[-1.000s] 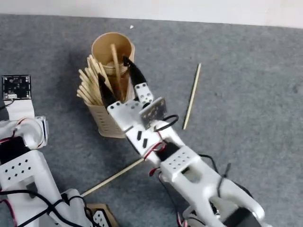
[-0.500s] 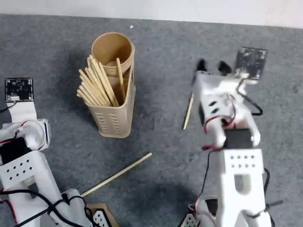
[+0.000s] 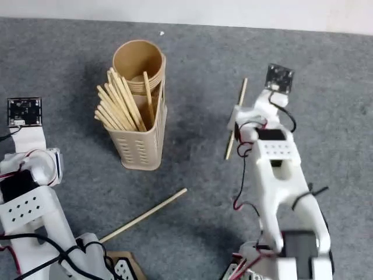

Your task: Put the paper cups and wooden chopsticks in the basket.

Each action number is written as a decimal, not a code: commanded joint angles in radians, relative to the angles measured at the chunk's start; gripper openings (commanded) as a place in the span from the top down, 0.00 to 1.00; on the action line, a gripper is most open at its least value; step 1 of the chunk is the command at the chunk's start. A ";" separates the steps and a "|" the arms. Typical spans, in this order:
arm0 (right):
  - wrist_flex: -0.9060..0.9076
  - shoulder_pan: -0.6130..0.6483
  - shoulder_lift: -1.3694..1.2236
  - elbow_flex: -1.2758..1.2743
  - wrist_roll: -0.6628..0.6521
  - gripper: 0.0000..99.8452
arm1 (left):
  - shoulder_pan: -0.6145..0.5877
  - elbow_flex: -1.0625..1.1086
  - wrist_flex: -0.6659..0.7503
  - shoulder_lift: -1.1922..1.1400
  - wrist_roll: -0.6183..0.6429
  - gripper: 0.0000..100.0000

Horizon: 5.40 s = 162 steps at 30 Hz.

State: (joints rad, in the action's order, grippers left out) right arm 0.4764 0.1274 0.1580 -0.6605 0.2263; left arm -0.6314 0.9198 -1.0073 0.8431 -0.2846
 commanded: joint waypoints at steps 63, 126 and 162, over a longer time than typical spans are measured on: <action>-0.154 0.070 0.697 -0.231 0.012 0.99 | -0.007 -0.007 0.009 0.012 -0.005 0.80; 0.429 0.483 0.975 0.148 -0.133 0.98 | 0.035 -0.466 -0.448 0.005 -0.064 0.80; 0.208 -0.320 0.990 -0.905 -0.463 0.98 | 0.641 -0.185 -0.769 0.173 -0.264 0.86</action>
State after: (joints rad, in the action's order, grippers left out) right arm 0.6989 -0.1964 1.1385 -1.5673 -0.2263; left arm -0.0315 0.7158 -1.7729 1.0226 -0.4718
